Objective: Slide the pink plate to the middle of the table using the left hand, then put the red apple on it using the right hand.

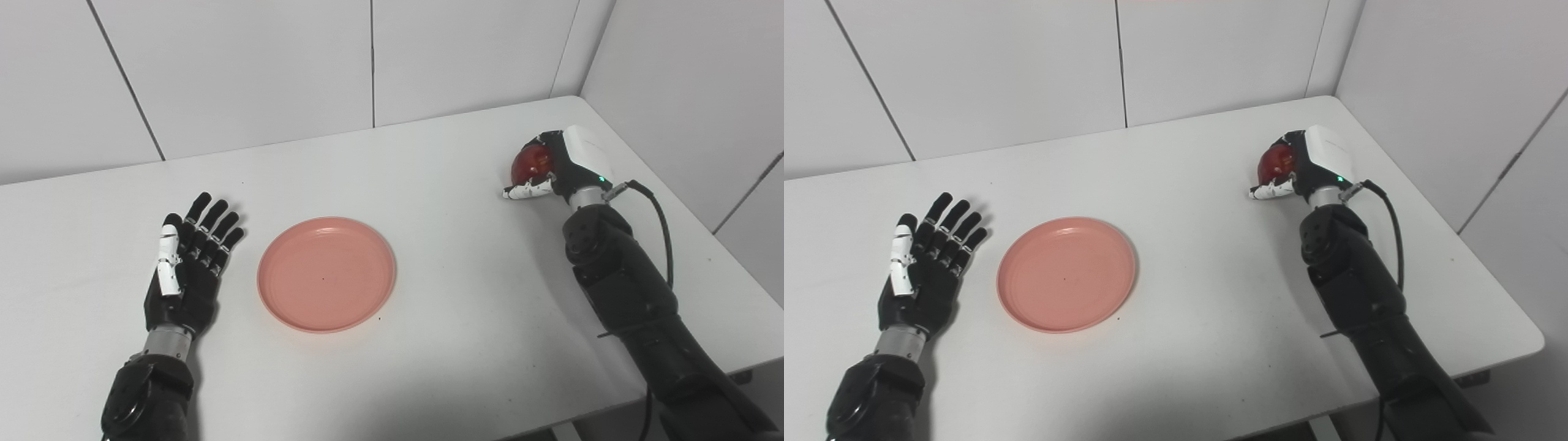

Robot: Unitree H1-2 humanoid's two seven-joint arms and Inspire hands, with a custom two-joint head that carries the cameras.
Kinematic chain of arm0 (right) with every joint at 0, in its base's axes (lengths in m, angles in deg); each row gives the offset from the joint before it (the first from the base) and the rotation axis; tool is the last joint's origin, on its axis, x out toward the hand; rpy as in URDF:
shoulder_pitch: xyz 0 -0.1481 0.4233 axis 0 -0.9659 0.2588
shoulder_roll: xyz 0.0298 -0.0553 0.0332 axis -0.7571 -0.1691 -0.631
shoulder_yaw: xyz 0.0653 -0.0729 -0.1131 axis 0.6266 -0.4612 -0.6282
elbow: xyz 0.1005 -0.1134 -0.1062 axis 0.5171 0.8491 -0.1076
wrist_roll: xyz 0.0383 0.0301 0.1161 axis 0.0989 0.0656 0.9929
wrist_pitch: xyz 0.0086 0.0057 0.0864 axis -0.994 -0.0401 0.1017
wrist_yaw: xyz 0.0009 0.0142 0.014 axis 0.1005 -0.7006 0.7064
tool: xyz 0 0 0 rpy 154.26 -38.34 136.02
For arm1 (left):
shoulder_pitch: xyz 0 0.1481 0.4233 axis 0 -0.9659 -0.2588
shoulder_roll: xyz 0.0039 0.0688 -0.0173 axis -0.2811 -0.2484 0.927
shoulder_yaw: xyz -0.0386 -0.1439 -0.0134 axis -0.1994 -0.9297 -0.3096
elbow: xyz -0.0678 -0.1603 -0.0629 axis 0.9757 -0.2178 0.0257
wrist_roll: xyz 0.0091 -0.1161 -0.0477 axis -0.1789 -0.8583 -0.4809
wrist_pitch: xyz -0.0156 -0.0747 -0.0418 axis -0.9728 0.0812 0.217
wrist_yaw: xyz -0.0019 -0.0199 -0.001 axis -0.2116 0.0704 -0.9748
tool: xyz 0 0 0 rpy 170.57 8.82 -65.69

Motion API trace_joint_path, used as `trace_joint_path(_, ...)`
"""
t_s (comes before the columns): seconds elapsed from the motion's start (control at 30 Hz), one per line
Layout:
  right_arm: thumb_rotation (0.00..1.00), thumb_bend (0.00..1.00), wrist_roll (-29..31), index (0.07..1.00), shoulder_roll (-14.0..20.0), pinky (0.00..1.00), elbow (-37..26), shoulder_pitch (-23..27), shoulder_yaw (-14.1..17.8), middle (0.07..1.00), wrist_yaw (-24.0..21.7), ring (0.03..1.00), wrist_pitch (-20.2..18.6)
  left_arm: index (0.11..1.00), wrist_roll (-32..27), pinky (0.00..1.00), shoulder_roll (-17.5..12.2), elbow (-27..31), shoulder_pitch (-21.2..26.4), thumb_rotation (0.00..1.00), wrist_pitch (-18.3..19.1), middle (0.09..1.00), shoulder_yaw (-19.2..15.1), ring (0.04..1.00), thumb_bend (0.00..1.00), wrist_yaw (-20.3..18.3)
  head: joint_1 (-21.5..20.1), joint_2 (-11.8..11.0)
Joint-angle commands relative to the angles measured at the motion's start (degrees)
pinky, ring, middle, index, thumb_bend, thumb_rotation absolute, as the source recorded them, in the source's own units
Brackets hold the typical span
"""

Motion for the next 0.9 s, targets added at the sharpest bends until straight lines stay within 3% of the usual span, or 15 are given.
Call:
trace_joint_path(0.0, 0.13, 0.52, -0.13, 0.487, 1.15, 0.36, -2.13, 1.84, 1.25, 0.514, 2.30, 0.450, 2.23, 0.886, 0.30, 0.89, -0.15, -0.69, -1.12, 1.00, 2.79, 0.898, 0.08, 0.887, 0.38, 1.11, 0.07, 0.08)
trace_joint_path(0.37, 0.13, 0.51, 0.91, 0.485, 0.68, 0.34, -5.47, 1.19, 2.96, 0.491, 3.34, 0.429, 3.46, 0.878, 0.57, 0.89, 0.13, -1.14, -0.98, 1.00, 2.52, 0.893, 0.17, 0.882, 0.38, 1.34, 0.96, -0.36)
trace_joint_path(0.6, 0.12, 0.51, 0.99, 0.486, 0.38, 0.36, -10.87, 0.69, 1.84, 0.490, 1.95, 0.438, 3.92, 0.878, 1.04, 0.88, 0.43, -0.97, -1.02, 1.00, 2.39, 0.890, 0.46, 0.882, 0.38, 1.62, 1.68, -0.68)
trace_joint_path(0.87, 0.13, 0.51, -0.83, 0.487, -1.36, 0.35, -18.48, 1.96, -1.02, 0.488, -2.67, 0.426, -0.37, 0.878, 1.32, 0.88, 1.11, -0.60, -1.12, 1.00, 2.24, 0.893, 0.92, 0.885, 0.37, 2.69, 3.11, -1.04)
